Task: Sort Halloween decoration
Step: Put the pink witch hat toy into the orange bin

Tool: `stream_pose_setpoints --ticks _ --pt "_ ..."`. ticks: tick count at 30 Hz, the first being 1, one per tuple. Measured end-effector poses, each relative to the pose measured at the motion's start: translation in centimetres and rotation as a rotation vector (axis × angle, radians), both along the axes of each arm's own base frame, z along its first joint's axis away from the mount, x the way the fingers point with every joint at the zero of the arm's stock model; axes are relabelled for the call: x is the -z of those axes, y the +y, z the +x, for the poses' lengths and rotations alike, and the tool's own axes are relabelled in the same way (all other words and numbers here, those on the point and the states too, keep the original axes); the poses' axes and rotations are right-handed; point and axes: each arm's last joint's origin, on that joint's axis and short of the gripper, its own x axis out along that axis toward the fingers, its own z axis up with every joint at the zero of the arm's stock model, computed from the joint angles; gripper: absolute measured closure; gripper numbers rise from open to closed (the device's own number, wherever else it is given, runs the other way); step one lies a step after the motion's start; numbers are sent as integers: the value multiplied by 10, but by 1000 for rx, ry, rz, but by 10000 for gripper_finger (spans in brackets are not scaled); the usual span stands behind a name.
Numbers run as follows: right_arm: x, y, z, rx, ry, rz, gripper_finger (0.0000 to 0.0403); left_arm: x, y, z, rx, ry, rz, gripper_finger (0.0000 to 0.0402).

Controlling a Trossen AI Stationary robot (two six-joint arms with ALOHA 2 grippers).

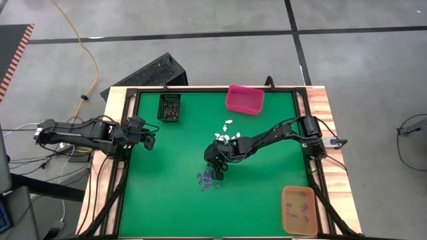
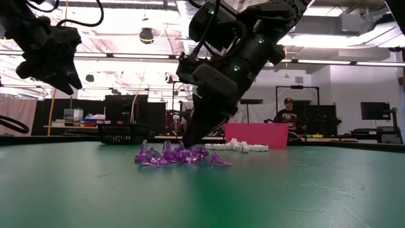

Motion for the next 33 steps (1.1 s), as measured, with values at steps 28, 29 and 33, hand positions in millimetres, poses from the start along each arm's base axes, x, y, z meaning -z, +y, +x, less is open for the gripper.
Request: stream_pose_setpoints --ticks 28,29,33 --pt "-58 14 2 -2 148 9 387 0 0 0 15 6 -2 219" --pt "-63 19 -1 -16 191 6 387 0 0 0 16 5 -2 219" --pt "-83 39 -15 -55 365 24 387 0 0 0 15 6 -2 219"
